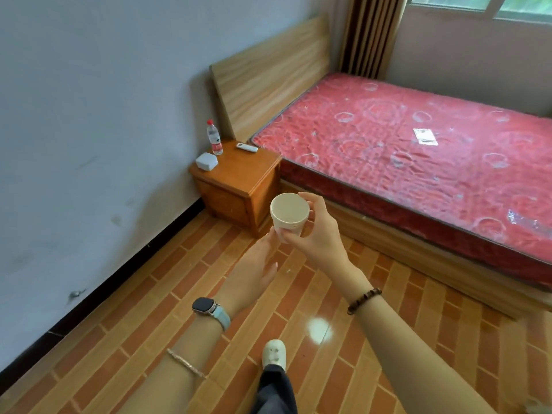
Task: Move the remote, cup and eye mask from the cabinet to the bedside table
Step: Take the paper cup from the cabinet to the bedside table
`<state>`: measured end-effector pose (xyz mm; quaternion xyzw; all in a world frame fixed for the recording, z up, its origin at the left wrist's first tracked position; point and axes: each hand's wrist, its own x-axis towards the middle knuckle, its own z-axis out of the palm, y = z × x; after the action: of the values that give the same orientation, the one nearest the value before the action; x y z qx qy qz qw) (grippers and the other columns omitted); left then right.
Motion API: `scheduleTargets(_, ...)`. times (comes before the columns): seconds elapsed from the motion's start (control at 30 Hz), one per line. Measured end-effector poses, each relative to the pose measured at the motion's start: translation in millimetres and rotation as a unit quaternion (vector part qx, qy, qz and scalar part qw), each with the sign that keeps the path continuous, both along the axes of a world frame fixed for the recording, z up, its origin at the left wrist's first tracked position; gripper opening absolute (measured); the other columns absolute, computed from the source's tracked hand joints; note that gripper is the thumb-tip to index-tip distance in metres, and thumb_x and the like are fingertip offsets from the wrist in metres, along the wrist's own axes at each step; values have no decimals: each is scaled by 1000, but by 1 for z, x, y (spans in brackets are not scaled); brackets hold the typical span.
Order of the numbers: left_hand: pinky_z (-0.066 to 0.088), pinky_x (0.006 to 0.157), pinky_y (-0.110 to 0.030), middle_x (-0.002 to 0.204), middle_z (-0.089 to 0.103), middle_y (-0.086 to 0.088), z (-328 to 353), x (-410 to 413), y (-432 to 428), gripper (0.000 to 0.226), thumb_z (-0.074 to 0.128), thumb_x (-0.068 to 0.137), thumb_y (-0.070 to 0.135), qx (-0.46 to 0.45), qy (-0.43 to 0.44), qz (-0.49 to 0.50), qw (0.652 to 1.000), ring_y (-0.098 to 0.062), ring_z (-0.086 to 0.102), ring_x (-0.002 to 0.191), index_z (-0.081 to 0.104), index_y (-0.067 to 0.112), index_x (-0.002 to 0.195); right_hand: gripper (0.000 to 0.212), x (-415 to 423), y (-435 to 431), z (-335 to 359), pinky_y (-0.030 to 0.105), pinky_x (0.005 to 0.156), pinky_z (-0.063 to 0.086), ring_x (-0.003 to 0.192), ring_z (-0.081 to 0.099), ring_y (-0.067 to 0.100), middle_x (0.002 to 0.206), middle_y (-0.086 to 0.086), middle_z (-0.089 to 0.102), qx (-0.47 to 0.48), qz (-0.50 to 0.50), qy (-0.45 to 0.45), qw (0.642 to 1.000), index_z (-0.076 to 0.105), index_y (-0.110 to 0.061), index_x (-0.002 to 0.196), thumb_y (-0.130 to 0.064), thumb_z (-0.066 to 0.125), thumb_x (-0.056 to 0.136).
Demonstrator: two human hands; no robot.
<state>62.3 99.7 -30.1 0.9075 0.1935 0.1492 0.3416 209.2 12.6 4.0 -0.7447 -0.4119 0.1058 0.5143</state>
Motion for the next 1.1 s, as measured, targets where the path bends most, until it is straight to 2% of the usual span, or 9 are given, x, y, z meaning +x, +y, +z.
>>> scheduleTargets(0.17,22,107,-14,149,28,13,-4,44,64,67,52,94,18,-14,-5,17,1000,4,25,134,15,25,149,76,42,64,2,24,96,50,114,53,0,124,-15,55,0,0,-2,1000,39,-28,132,-38,83,70)
scheduleTargets(0.27,20,106,-10,149,28,14,-1,70,104,65,52,94,18,-27,-8,20,999,10,21,131,17,24,149,77,67,104,7,29,99,49,116,54,3,126,-14,56,-8,4,-2,1000,40,-26,133,-38,83,70)
scheduleTargets(0.43,24,113,-23,152,30,5,8,101,162,63,51,94,14,-33,-16,2,999,7,22,132,20,17,149,74,97,159,15,20,97,47,113,54,0,121,-14,57,-3,-2,-4,1000,41,-23,131,-34,83,71)
scheduleTargets(0.67,14,96,5,151,31,5,-4,127,216,63,51,94,14,-44,1,15,999,13,21,126,20,17,149,73,126,214,3,14,96,45,115,52,1,126,-9,57,-14,11,0,1000,41,-21,131,-31,83,72)
scheduleTargets(0.73,14,94,7,151,32,4,-10,134,228,63,51,94,13,-50,6,28,998,12,22,126,21,17,149,73,135,228,-2,12,96,43,116,51,1,127,-9,56,-21,17,1,1000,41,-21,132,-31,82,72)
scheduleTargets(0.83,15,98,2,151,31,7,-16,147,244,63,51,94,14,-58,13,43,997,7,25,132,20,18,149,74,151,251,-11,20,99,45,117,52,2,128,-10,56,-29,33,8,999,40,-22,133,-33,82,73)
scheduleTargets(0.93,14,96,6,146,30,15,-19,163,263,64,51,94,13,-62,11,54,997,13,21,128,20,19,149,75,171,276,-17,21,99,46,118,52,2,128,-9,56,-30,58,8,998,40,-21,133,-34,82,73)
scheduleTargets(1.0,17,99,1,148,31,13,-21,177,278,63,52,94,15,-67,16,70,995,10,24,130,20,21,149,75,187,295,-19,10,95,43,116,51,-1,128,-9,56,-27,71,13,997,40,-20,133,-33,83,73)
scheduleTargets(1.1,24,107,-16,152,29,8,-22,203,302,64,51,95,19,-71,29,102,992,-3,26,137,17,23,150,74,214,328,-20,1,91,37,114,49,-4,127,-8,57,-21,91,10,996,40,-18,133,-33,82,74)
